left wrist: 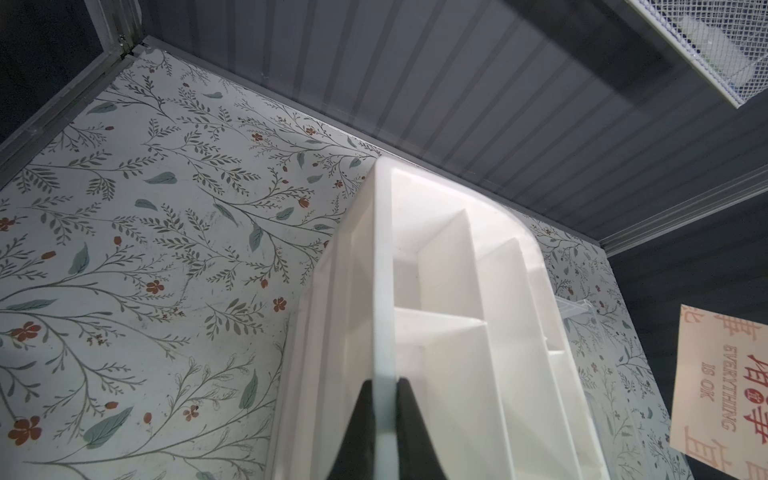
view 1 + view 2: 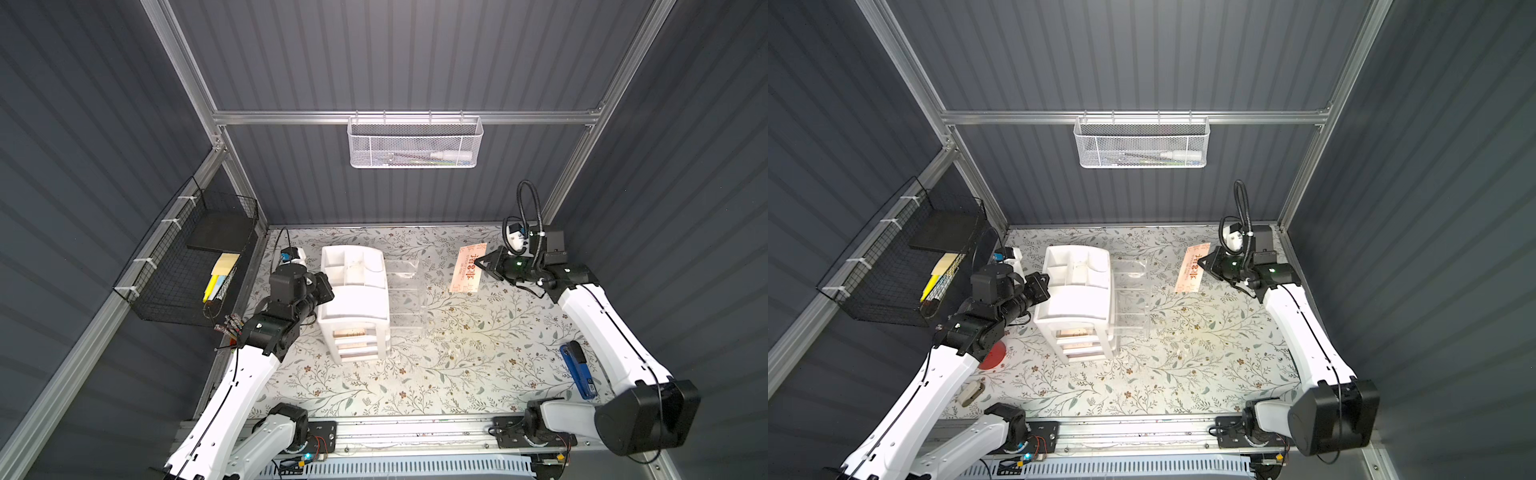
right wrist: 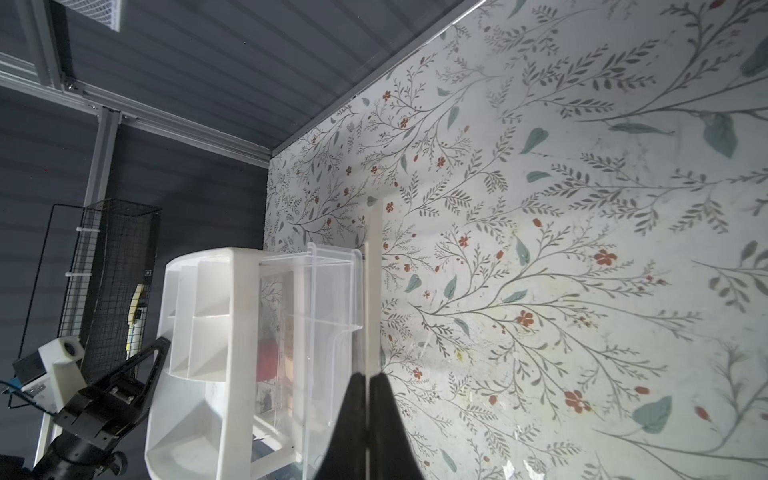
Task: Take the postcards out of the drawer
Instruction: Pick up the postcard from the drawer, then place the postcard at the center of the board.
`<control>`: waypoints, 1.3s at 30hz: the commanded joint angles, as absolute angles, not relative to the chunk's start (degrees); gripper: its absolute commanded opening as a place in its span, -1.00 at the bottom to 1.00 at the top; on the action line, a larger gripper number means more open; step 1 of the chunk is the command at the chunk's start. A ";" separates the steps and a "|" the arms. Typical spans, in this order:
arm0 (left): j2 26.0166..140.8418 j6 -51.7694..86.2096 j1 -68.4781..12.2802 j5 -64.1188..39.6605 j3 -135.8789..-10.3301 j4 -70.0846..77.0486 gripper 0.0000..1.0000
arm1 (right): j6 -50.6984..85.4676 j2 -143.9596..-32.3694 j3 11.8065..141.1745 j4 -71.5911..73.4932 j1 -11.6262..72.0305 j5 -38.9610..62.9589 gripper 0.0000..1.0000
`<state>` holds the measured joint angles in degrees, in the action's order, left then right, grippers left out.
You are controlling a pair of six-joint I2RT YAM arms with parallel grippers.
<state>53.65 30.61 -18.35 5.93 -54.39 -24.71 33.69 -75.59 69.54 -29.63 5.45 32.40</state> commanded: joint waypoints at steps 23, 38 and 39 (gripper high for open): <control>58.18 25.93 -18.90 6.58 -54.98 -25.70 -1.00 | 7.37 -120.02 93.01 -44.20 -2.98 36.90 -1.00; 57.88 26.90 -18.90 7.03 -54.82 -25.91 -1.00 | 6.69 -126.69 95.62 -44.58 -4.89 34.06 -0.63; 57.89 26.89 -18.90 7.11 -54.82 -25.99 -1.00 | 6.73 -126.87 95.63 -44.79 -4.91 33.81 -0.59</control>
<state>56.16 28.95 -18.46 5.54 -55.57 -23.83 7.42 -125.99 94.17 -43.38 -4.58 35.46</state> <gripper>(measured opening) 0.107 0.195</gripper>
